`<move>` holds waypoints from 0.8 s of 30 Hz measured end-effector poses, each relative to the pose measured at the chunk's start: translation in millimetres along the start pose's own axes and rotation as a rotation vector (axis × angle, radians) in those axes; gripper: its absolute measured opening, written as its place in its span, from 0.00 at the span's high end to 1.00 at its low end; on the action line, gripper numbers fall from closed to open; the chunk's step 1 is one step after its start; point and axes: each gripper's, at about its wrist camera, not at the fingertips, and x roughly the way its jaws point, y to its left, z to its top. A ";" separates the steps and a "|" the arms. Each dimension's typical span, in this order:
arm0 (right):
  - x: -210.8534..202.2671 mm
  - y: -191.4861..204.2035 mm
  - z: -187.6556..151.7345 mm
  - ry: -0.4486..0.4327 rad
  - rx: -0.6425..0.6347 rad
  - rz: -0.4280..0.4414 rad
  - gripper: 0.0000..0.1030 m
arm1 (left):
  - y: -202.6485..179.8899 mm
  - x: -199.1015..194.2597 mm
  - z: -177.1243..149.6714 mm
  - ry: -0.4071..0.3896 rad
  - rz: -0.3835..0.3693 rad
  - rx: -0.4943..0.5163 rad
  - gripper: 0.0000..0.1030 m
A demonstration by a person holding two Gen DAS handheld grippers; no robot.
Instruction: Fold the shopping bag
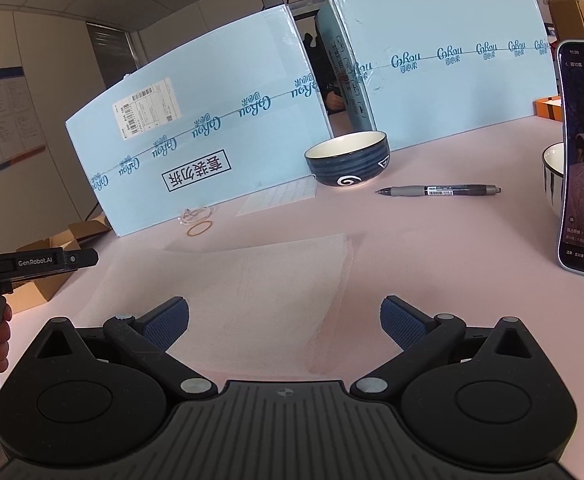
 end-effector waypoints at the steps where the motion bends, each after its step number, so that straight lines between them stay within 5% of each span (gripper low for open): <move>1: 0.0 0.0 0.1 -0.002 -0.001 0.001 0.00 | 0.1 -2.6 -0.9 0.000 -0.004 -0.007 0.60; 14: -3.4 7.1 -1.8 -0.018 -0.008 0.030 0.00 | -41.7 -12.0 -36.3 0.113 -0.156 0.069 0.48; 24: -3.5 8.6 -2.8 -0.018 -0.002 0.048 0.00 | -69.3 -12.5 -54.3 0.156 -0.178 0.168 0.48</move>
